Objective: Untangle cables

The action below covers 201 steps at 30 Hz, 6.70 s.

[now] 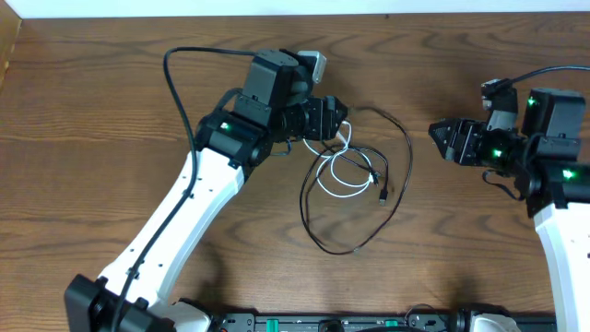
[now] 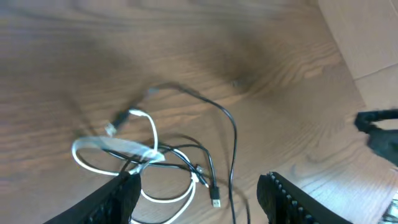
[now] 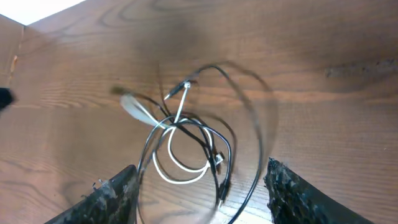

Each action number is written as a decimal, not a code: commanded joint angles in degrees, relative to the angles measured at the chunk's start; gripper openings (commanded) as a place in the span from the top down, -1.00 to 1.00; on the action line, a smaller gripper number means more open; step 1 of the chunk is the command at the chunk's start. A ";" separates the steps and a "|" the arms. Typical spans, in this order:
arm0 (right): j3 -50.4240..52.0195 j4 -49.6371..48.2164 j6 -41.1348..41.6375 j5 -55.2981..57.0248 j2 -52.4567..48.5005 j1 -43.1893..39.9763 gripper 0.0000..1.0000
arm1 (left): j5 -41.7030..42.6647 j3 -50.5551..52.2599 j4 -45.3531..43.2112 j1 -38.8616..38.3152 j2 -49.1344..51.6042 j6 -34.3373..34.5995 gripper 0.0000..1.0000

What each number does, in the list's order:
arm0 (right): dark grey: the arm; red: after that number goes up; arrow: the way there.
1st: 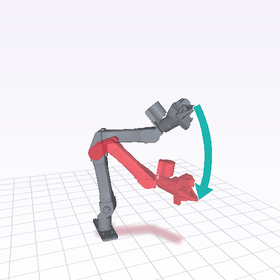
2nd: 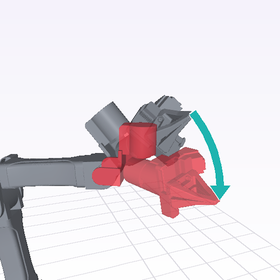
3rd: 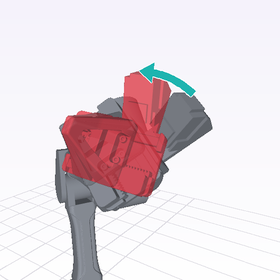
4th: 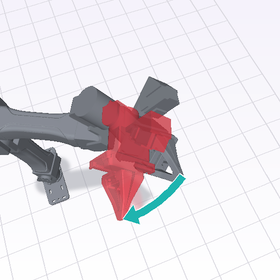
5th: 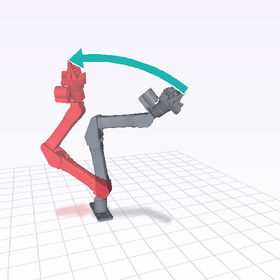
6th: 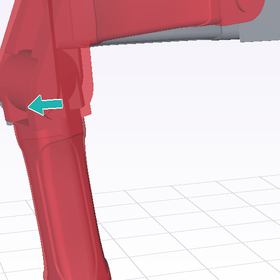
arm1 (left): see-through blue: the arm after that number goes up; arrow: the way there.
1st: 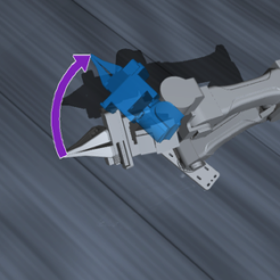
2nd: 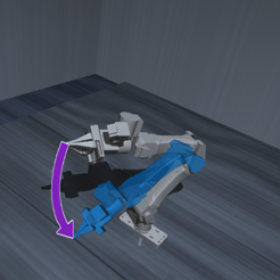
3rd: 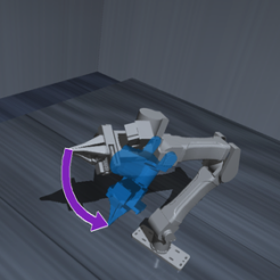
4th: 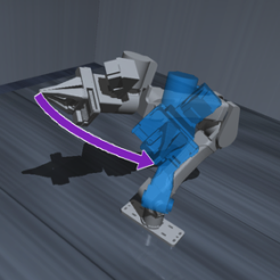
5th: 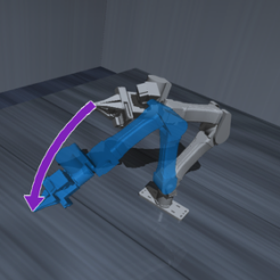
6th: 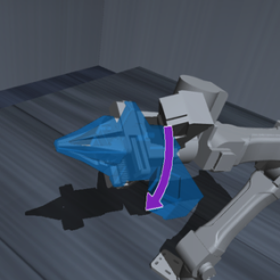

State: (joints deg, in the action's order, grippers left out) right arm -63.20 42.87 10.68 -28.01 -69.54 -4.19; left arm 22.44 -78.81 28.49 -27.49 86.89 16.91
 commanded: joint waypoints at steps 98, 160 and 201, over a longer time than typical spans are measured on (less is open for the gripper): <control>-0.11 -18.95 -6.67 -45.72 -6.97 0.76 -0.36 | 12.94 -15.08 -34.18 9.05 -17.64 31.87 0.85; -0.11 -70.34 18.49 -29.42 -22.23 29.68 -0.30 | 4.94 -15.08 -22.75 6.56 -7.96 60.35 0.85; -0.17 -34.40 18.01 -1.62 -6.78 30.91 0.98 | -35.15 -15.08 11.32 7.96 -5.60 22.32 -0.11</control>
State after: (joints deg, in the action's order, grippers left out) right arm -63.02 7.97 30.13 -33.43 -82.06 27.99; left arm -7.46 -93.19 38.94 -19.66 80.88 49.36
